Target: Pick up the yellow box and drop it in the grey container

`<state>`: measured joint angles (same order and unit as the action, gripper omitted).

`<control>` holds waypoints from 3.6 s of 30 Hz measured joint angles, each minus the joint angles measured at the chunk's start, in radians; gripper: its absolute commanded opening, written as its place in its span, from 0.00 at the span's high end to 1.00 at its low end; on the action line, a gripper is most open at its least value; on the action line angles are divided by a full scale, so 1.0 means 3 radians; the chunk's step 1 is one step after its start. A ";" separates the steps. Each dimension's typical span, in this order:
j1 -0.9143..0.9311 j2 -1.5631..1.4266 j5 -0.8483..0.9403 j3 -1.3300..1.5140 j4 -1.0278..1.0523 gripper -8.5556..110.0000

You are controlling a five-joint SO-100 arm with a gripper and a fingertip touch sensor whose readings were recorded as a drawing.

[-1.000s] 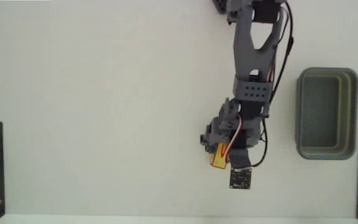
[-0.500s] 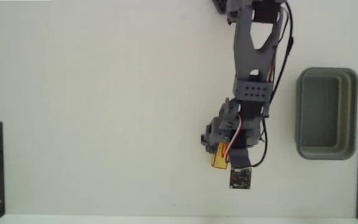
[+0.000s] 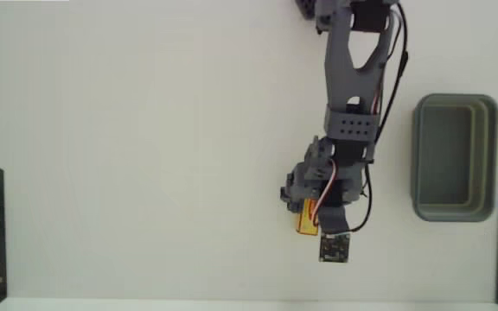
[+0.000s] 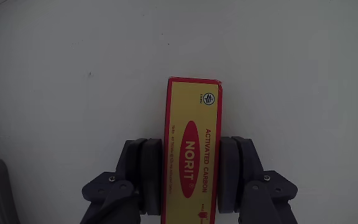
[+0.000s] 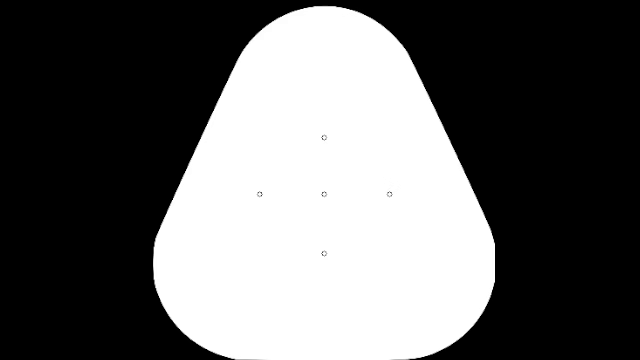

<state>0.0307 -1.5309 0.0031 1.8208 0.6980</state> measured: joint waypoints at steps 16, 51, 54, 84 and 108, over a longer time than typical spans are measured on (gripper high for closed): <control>0.0000 0.0000 0.0000 0.0000 0.0000 0.53; 0.0005 0.0005 0.0000 -0.0409 0.0583 0.57; 0.0005 0.0005 0.0000 -0.0624 0.0793 0.57; 0.0005 0.0900 0.0000 -0.4070 0.3349 0.57; -0.0087 0.0936 0.0000 -0.4198 0.3416 0.57</control>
<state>0.0046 -1.2502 0.0031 0.5614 1.7227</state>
